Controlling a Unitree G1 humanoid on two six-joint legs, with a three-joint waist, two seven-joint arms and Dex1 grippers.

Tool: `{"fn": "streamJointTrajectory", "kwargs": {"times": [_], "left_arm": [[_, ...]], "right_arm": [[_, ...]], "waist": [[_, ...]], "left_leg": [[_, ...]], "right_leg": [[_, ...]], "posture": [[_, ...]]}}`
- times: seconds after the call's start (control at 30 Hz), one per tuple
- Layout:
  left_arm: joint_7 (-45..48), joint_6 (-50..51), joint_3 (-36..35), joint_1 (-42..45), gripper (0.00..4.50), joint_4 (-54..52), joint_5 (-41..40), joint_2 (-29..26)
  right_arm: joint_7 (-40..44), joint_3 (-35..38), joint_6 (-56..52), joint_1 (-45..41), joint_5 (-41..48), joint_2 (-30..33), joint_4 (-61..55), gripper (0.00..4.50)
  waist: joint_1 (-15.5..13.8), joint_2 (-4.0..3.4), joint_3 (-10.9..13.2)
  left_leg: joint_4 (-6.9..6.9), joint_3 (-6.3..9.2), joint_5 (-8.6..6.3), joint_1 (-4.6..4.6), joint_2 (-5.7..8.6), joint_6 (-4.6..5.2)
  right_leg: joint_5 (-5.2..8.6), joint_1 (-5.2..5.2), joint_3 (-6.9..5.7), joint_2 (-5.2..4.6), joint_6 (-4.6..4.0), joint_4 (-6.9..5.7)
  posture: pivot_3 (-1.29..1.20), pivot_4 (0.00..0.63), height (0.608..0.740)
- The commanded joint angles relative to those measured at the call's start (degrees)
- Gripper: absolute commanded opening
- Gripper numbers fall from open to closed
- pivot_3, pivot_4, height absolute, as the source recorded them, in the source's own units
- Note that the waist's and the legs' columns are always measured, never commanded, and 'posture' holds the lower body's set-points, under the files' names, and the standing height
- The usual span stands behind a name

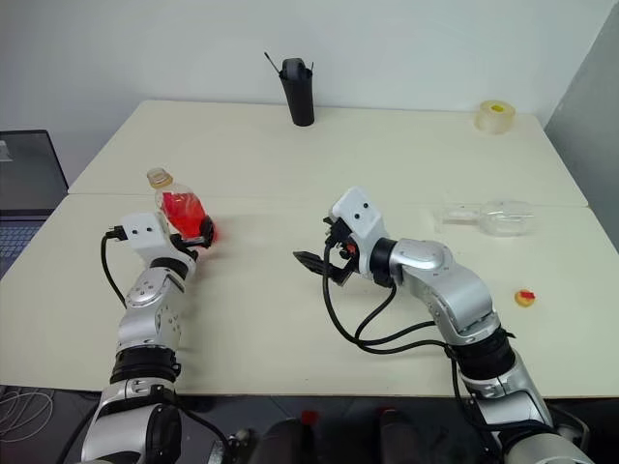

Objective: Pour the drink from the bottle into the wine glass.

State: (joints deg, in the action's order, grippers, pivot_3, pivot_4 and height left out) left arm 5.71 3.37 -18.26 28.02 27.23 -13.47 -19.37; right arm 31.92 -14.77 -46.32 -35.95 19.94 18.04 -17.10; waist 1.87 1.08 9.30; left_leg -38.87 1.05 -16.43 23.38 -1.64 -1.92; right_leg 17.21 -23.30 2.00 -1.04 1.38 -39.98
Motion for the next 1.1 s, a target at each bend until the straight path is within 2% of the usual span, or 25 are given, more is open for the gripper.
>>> {"fn": "streamJointTrajectory", "kwargs": {"times": [0.03, 0.4, 0.53, 0.67, 0.77, 0.93, 1.1], "left_arm": [[-0.55, 1.63, -0.45, -3.12, 4.49, -4.97, -0.3, 0.31], [0.53, 8.24, 0.37, -12.27, 4.49, -16.33, -1.4, 2.73], [4.79, 11.66, 1.65, -17.07, 4.49, -22.63, -3.17, 2.14], [18.8, 17.74, 5.27, -24.52, 4.49, -36.78, -10.91, -2.96], [31.01, 20.63, 9.87, -27.09, 4.49, -46.36, -14.59, -10.91], [36.55, 22.17, 17.87, -18.63, 4.49, -47.49, -11.56, -15.61], [39.02, 21.67, 22.73, -9.84, 4.49, -45.35, -9.97, -14.18]], "right_arm": [[0.49, 1.61, 1.51, -0.51, -0.12, 0.54, -1.05, 4.5], [0.18, 3.57, 1.45, 0.57, -0.45, 1.42, -1.03, 4.5], [-0.54, 7.53, -1.96, 2.17, 2.31, 2.09, -3.91, 4.5], [-2.66, 14.61, -8.56, 5.69, 6.71, 3.35, -8.9, 4.5], [-6.54, 24.43, -19.43, 8.93, 14.28, 1.0, -11.88, 4.5], [-18.31, 39.34, -28.48, 5.41, 19.25, -7.71, -9.9, 4.5], [-31.95, 50.08, -28.75, -2.5, 17.81, -14.22, -5.28, 4.5]], "waist": [[0.02, 0.0, 0.0], [-0.05, 0.01, -0.02], [-0.02, 0.01, -0.02], [-0.07, 0.01, -0.02], [-0.1, 0.01, -0.02], [-0.16, -0.04, -0.02], [0.04, -0.06, -0.01]], "left_leg": [[0.0, -0.01, 0.0, -0.01, -0.01, 0.0], [0.02, -0.01, -0.01, -0.02, -0.01, 0.01], [0.04, -0.01, -0.01, -0.03, -0.02, 0.01], [0.07, -0.02, -0.01, -0.01, -0.05, 0.0], [0.09, 0.01, -0.01, -0.01, -0.07, 0.0], [0.11, -0.06, -0.01, -0.16, 0.03, 0.01], [0.16, -0.18, -0.01, -0.19, 0.04, 0.01]], "right_leg": [[0.0, 0.0, 0.03, 0.0, 0.0, 0.0], [0.0, 0.02, 0.12, -0.04, 0.0, 0.0], [0.0, 0.02, 0.13, -0.03, 0.0, 0.0], [0.0, 0.04, 0.15, -0.04, 0.0, 0.05], [0.01, 0.06, 0.09, -0.05, -0.02, 0.03], [0.02, 0.17, 0.16, 0.2, -0.02, 0.0], [0.02, 0.09, 0.21, 0.4, -0.02, 0.01]], "posture": [[0.0, 0.15, 0.74], [0.0, 0.15, 0.74], [0.0, 0.15, 0.74], [0.0, 0.15, 0.74], [0.0, 0.15, 0.74], [0.0, 0.15, 0.74], [0.0, 0.15, 0.74]]}}
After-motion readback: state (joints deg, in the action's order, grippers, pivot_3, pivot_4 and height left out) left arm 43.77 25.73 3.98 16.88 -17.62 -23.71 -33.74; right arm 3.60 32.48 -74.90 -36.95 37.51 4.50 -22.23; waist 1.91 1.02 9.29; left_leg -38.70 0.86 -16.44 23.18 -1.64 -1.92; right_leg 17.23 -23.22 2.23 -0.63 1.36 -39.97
